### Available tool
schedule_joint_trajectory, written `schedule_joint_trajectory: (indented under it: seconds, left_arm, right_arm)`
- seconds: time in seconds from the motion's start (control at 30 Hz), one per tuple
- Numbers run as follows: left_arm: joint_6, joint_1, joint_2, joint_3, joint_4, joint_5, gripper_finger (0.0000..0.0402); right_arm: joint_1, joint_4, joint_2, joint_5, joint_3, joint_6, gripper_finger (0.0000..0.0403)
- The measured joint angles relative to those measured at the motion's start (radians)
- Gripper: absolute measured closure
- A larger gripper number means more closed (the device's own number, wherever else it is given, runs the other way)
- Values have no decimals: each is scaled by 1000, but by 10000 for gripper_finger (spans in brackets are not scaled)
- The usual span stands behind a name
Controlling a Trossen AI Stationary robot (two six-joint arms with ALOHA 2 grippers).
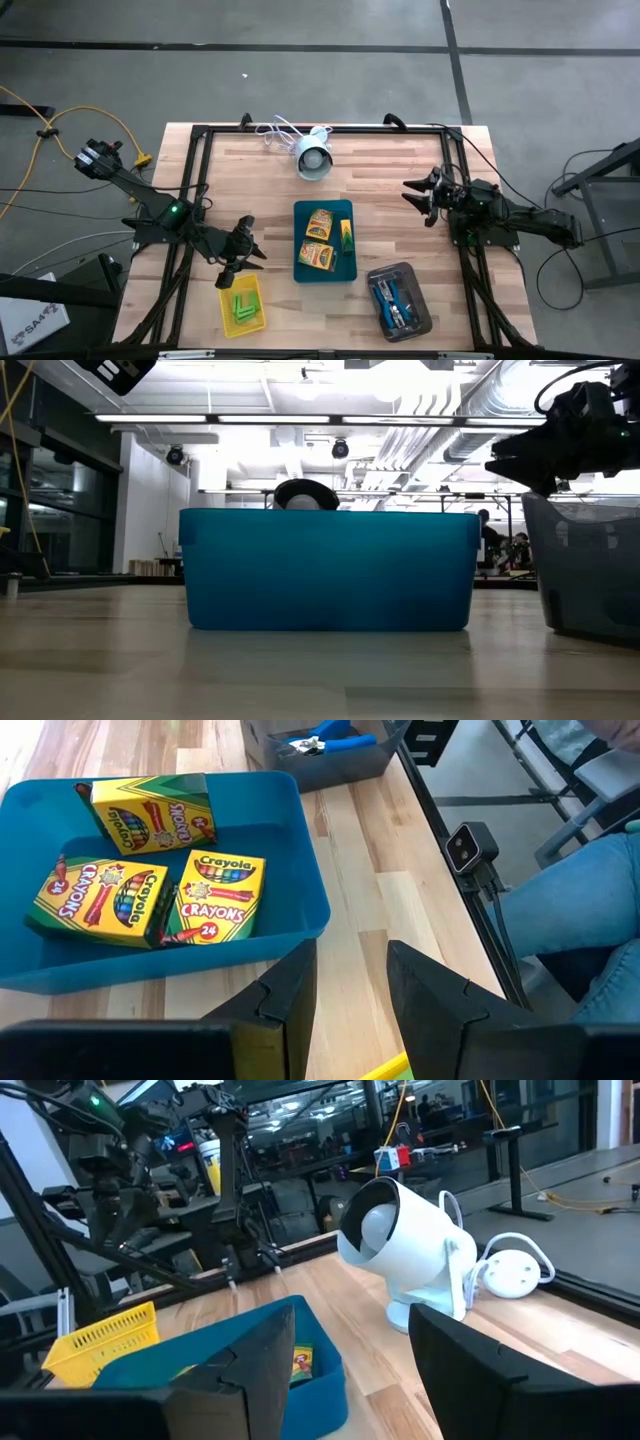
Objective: Pick & Place School Supplies
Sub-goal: Return to Home Position
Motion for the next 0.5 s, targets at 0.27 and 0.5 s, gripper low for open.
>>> schedule_joint_trajectory:
  seconds: [0.27, 0.5]
  left_arm:
    - [-12, 0, 0, 0, 0, 0, 281]
    - [-14, 0, 0, 0, 0, 0, 281]
  right_arm:
    - [0, -14, 4, -45, 0, 1, 213]
    - [0, -16, 4, -49, -1, 24, 213]
